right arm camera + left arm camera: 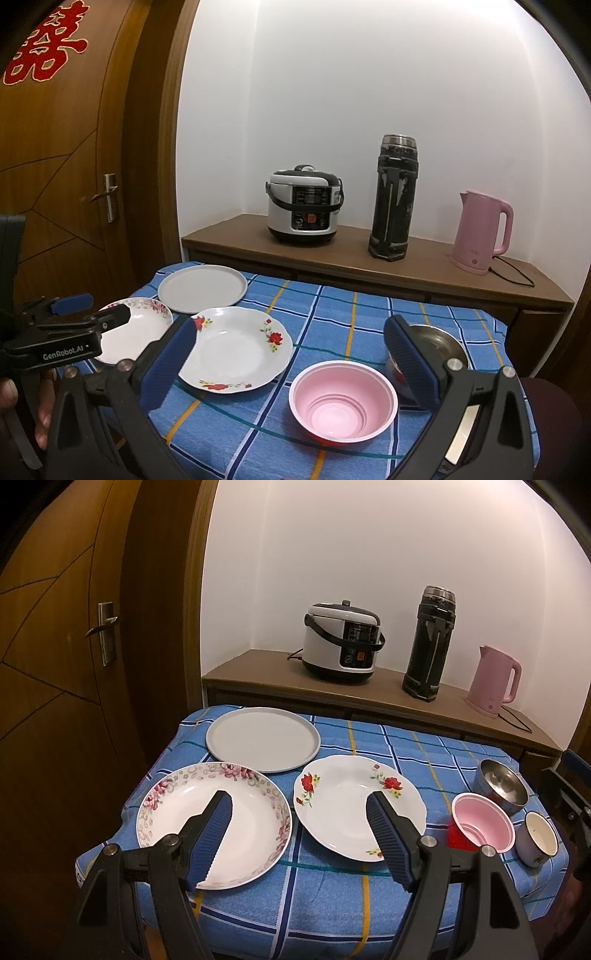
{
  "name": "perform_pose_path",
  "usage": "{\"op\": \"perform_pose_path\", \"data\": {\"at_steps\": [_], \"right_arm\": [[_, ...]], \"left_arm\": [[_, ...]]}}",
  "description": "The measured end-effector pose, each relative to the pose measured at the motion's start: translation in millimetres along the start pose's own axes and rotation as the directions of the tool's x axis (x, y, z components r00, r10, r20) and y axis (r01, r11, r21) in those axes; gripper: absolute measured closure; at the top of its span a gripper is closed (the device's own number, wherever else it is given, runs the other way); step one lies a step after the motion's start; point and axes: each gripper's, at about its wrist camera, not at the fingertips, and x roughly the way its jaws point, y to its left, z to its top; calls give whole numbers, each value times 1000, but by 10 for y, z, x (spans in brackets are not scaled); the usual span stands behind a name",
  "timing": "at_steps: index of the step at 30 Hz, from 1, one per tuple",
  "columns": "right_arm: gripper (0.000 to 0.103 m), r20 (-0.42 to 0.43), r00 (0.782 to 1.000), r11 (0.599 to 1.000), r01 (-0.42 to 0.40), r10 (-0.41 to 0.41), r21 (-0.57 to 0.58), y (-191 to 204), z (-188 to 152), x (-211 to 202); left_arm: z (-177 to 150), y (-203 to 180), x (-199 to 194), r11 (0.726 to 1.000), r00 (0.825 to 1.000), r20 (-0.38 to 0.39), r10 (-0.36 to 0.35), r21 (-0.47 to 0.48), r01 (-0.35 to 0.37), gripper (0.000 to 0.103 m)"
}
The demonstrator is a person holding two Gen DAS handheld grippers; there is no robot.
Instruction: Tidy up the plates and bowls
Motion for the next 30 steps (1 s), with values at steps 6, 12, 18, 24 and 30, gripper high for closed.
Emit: {"op": "perform_pose_path", "data": {"at_steps": [6, 12, 18, 24, 30], "right_arm": [[0, -3, 1000, 1000, -1, 1, -6, 30, 4, 4], [0, -5, 1000, 1000, -2, 2, -3, 53, -11, 27], [0, -13, 1000, 1000, -4, 3, -2, 71, -32, 64], [0, -25, 1000, 1000, -14, 14, 2, 86, -44, 126], [0, -60, 997, 997, -54, 57, 53, 61, -67, 270]], "left_arm": [[11, 0, -2, 1000, 1000, 1, 0, -3, 0, 26], [22, 6, -1, 1000, 1000, 0, -3, -3, 3, 26], [27, 34, 9, 1000, 1000, -2, -2, -9, 2, 26], [15, 57, 44, 1000, 1000, -6, -4, -12, 4, 26], [5, 115, 113, 1000, 1000, -16, -5, -16, 5, 26]]}}
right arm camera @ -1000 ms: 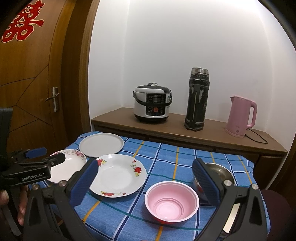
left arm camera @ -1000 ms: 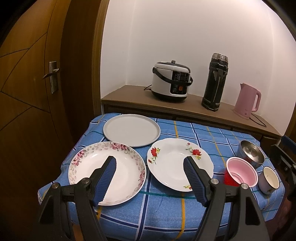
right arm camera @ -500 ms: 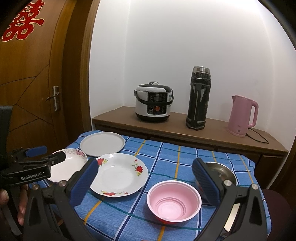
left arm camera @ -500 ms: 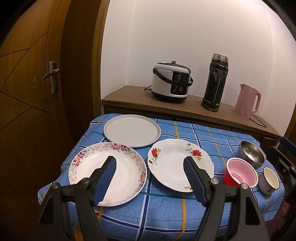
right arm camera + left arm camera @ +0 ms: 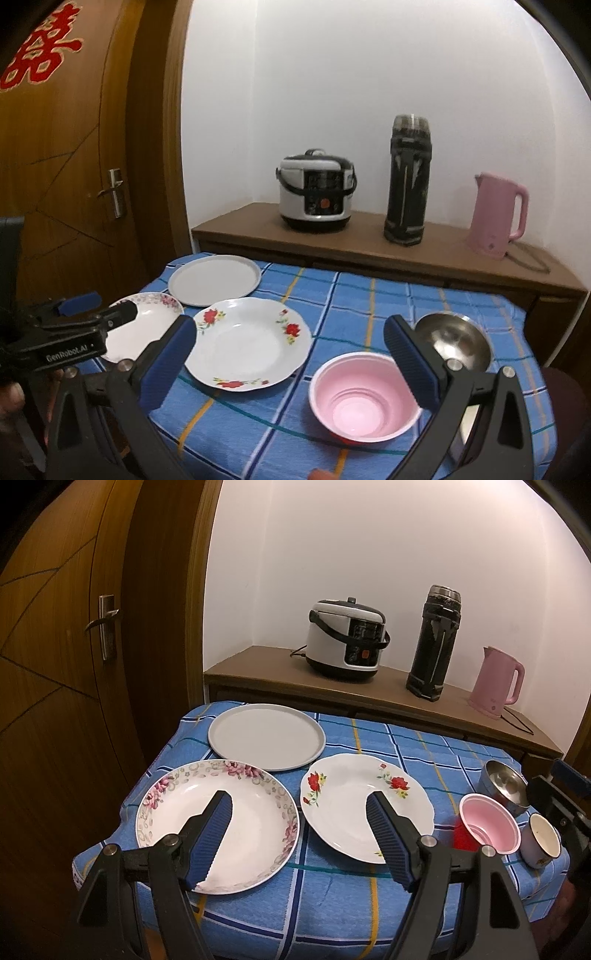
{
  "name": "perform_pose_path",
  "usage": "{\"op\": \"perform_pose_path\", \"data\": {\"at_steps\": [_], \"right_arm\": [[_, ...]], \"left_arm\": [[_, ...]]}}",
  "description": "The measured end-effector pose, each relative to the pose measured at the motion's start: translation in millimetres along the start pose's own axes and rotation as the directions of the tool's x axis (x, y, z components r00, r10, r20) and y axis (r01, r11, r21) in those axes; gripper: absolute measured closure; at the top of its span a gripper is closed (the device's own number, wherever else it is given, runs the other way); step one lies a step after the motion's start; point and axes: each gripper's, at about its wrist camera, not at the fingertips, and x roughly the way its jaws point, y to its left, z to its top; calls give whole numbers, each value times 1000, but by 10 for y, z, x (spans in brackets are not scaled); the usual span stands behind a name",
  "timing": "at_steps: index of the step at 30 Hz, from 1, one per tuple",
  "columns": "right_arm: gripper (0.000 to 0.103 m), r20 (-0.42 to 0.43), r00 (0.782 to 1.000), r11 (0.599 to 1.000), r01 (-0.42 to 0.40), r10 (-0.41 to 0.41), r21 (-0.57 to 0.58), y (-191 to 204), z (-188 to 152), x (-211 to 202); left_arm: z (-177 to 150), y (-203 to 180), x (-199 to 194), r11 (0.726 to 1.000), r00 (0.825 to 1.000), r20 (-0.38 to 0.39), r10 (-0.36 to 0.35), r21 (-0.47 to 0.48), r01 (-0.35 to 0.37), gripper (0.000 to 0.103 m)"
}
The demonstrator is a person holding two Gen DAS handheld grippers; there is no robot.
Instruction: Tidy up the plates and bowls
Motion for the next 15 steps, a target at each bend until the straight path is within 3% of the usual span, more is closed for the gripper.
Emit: {"op": "perform_pose_path", "data": {"at_steps": [15], "right_arm": [[1, -36, 999, 1000, -6, 5, -29, 133, 61, 313]], "left_arm": [[84, 118, 186, 1000, 1000, -16, 6, -4, -7, 26]]}}
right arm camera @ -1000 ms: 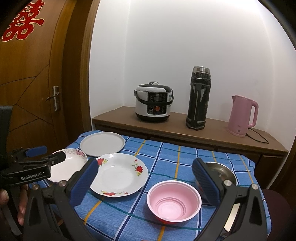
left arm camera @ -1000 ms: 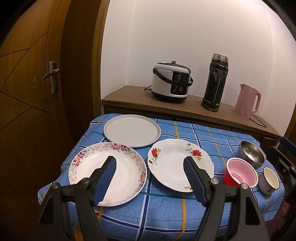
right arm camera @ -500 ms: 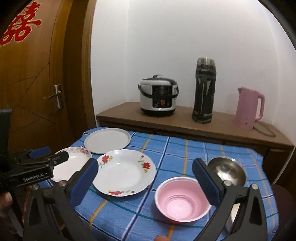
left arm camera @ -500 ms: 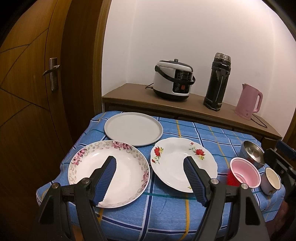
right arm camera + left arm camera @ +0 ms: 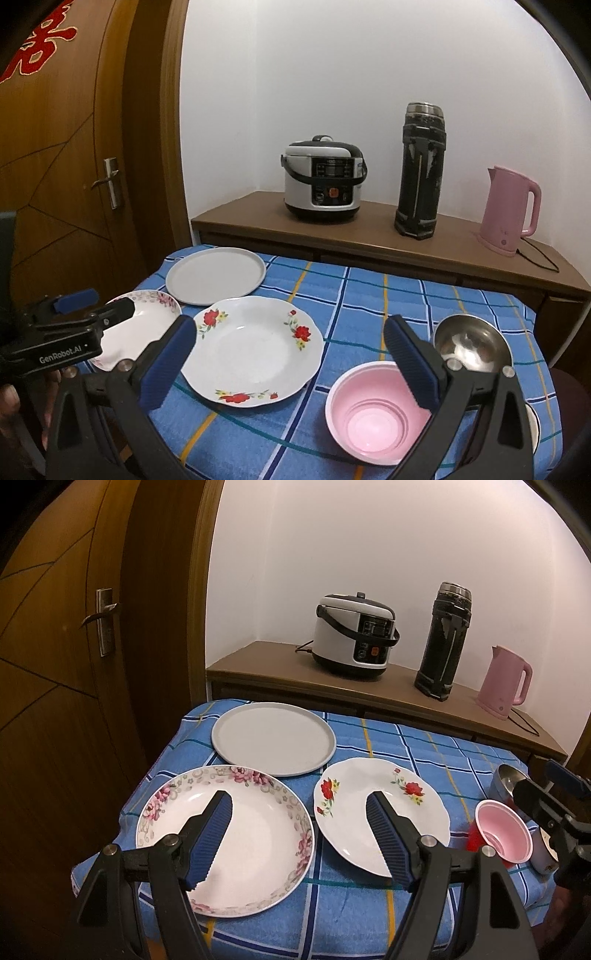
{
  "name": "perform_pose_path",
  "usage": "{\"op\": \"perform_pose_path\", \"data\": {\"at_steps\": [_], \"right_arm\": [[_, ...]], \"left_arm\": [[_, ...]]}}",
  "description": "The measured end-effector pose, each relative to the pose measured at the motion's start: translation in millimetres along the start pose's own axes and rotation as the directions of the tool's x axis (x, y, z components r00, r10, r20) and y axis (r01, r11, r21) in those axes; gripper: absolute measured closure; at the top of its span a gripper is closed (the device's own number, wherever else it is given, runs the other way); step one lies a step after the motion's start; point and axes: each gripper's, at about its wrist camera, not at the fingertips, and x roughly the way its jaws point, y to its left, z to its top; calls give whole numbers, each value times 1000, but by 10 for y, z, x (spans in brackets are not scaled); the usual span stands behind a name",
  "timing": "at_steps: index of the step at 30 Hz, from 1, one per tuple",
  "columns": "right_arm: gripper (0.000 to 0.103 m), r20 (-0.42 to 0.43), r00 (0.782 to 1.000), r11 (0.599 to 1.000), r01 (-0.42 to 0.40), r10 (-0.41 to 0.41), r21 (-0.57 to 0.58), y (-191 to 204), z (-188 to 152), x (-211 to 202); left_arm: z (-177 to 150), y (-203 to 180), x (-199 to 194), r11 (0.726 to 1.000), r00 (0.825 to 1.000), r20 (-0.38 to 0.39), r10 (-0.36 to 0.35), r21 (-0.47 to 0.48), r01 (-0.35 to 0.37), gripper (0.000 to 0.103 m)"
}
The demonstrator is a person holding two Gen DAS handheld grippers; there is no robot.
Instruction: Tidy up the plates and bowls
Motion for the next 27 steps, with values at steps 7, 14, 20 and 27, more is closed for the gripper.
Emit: {"op": "perform_pose_path", "data": {"at_steps": [7, 14, 20, 27], "right_arm": [[6, -40, 996, 997, -80, 80, 1, 121, 22, 214], [18, -118, 981, 987, -159, 155, -24, 369, -15, 564], [28, -188, 957, 971, -233, 222, -43, 596, -43, 859], [43, -265, 922, 950, -308, 283, -57, 830, -62, 1245]], "left_arm": [[11, 121, 94, 1000, 1000, -23, 22, -18, -22, 26], [-19, 303, 211, 998, 998, -44, 54, -27, -55, 26], [-51, 621, 240, 988, 987, -53, 150, -33, -152, 26], [-181, 1195, 309, 960, 961, -127, 245, -106, -258, 26]]}}
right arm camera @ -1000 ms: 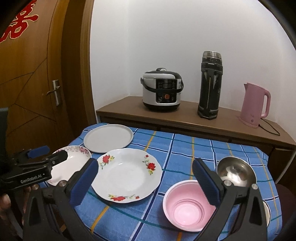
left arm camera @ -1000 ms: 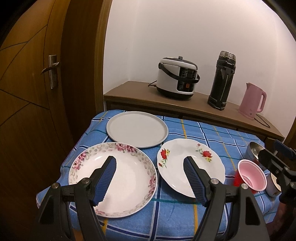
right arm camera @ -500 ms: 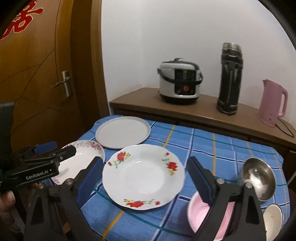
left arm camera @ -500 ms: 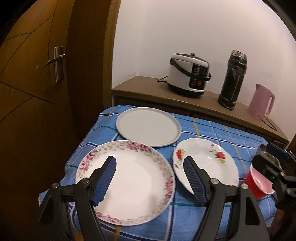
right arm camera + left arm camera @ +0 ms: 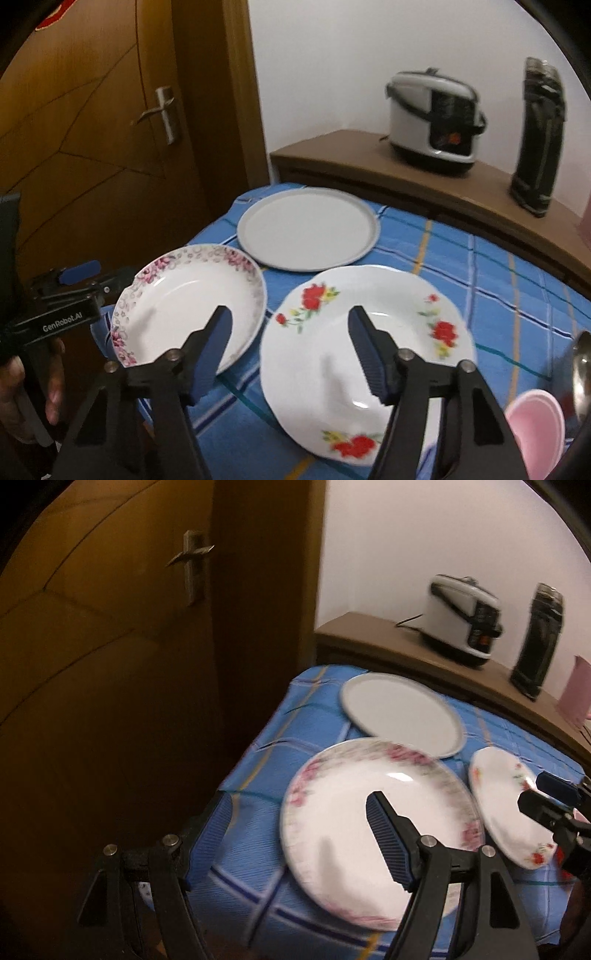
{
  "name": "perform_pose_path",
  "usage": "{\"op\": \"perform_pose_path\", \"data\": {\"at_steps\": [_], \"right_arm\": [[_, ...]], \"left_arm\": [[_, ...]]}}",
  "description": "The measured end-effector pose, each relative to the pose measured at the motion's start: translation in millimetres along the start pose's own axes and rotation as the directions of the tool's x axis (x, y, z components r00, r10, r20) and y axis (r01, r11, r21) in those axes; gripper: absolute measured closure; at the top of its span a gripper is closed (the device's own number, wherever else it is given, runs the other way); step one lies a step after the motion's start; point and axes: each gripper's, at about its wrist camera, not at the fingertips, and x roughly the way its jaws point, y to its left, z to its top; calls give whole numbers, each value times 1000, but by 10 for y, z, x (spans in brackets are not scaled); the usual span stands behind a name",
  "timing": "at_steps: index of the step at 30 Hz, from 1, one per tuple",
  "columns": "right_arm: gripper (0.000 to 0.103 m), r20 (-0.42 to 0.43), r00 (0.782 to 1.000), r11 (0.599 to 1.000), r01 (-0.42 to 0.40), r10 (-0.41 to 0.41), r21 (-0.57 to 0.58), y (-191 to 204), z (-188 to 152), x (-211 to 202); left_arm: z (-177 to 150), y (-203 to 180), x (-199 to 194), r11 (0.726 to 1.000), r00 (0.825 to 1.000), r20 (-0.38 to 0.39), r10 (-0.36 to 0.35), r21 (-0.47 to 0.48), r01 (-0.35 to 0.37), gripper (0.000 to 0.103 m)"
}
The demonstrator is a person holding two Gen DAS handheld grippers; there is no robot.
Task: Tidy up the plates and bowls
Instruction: 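Close the left gripper on the pink-floral plate rim while the right gripper grips it too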
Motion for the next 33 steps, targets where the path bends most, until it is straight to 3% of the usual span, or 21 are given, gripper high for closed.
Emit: {"op": "perform_pose_path", "data": {"at_steps": [7, 10, 14, 19, 26, 33], "right_arm": [[60, -73, 996, 997, -46, 41, -67, 161, 142, 426], [64, -102, 994, 996, -43, 35, -83, 198, 162, 575], [68, -136, 990, 994, -39, 25, -103, 238, 173, 704], [74, -164, 986, 993, -38, 19, -114, 264, 190, 798], [85, -165, 986, 993, -35, 17, -111, 246, 191, 825], [85, -156, 988, 994, -16, -1, -109, 275, 194, 832]], "left_arm": [[-75, 173, 151, 999, 998, -65, -10, -41, 8, 28], [-85, 156, 203, 999, 996, -84, -33, -37, 30, 44], [-83, 118, 273, 998, 993, -106, -54, -38, 50, 48], [-104, 92, 310, 997, 989, -129, -77, -40, 72, 64], [-158, 62, 348, 991, 981, -145, -131, -50, 125, 78], [-167, 1, 325, 995, 985, -140, -99, -47, 93, 80]]}}
